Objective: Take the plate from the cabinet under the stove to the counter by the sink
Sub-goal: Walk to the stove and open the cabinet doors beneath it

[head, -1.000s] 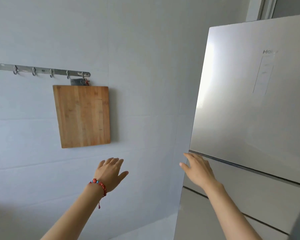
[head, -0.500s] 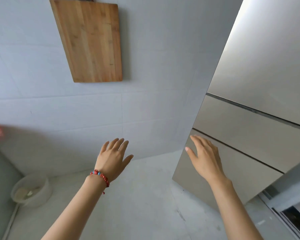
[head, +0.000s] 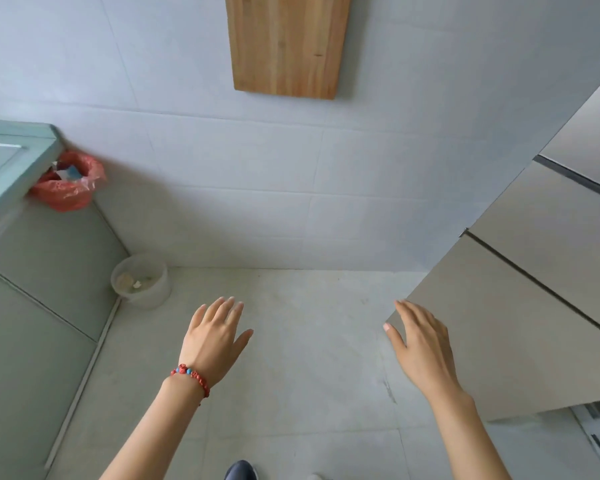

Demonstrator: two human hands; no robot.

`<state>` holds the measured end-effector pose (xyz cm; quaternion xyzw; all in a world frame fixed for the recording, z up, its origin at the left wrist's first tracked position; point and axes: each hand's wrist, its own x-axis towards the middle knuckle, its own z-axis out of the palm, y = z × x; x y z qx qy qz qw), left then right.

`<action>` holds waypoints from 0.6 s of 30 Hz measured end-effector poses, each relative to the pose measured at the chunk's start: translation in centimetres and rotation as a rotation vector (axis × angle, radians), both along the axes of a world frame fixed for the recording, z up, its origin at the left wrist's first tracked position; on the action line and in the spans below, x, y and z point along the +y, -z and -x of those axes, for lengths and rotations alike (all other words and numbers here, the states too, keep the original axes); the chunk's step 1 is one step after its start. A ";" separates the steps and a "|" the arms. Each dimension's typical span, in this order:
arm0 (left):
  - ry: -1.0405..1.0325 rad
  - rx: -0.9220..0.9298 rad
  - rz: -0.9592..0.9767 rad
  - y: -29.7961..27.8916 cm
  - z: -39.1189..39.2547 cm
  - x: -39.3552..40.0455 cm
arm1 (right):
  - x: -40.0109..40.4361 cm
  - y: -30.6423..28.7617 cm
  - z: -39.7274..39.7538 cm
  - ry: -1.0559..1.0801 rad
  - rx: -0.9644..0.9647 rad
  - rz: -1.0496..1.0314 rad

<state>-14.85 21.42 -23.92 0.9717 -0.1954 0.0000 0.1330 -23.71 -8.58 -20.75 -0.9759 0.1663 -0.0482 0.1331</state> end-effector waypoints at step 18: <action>-0.773 0.131 -0.009 -0.7 6.0 12.6 | 14.1 2.0 -17.1 -0.727 0.004 -0.014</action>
